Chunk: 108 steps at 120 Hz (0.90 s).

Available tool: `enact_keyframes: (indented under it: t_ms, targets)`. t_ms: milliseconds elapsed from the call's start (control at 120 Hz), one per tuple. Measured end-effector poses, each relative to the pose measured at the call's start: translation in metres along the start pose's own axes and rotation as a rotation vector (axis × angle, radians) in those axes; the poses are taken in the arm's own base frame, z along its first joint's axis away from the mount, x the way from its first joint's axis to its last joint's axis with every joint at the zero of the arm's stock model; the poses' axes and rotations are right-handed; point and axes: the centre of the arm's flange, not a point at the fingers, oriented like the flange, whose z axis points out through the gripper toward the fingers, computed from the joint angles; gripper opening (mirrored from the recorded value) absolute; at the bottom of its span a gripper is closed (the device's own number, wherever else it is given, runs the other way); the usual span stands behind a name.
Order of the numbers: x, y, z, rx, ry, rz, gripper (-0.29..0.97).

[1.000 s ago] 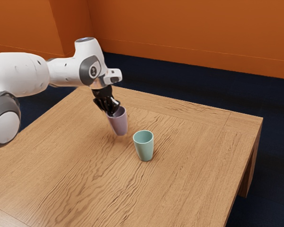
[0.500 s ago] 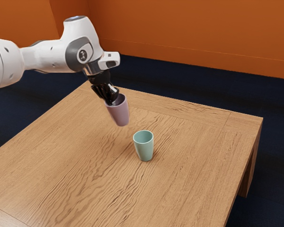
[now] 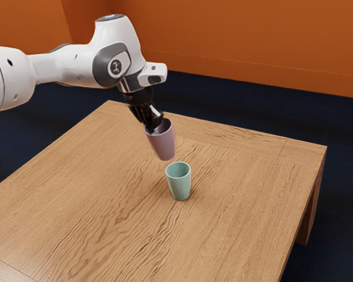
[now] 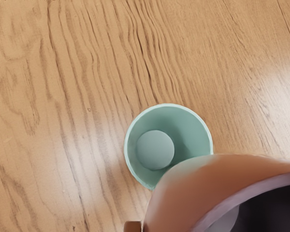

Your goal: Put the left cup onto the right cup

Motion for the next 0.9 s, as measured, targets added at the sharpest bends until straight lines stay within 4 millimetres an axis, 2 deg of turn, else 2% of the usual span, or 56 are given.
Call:
enact_keyframes:
  t_ms: [108, 308, 900]
  targets:
    - [0.011, 0.009, 0.005, 0.0, 0.001, 0.015, -0.1]
    - [0.021, 0.009, 0.026, 0.002, -0.02, 0.014, -0.1]
    - [0.032, 0.001, 0.071, 0.016, -0.063, 0.001, -0.1]
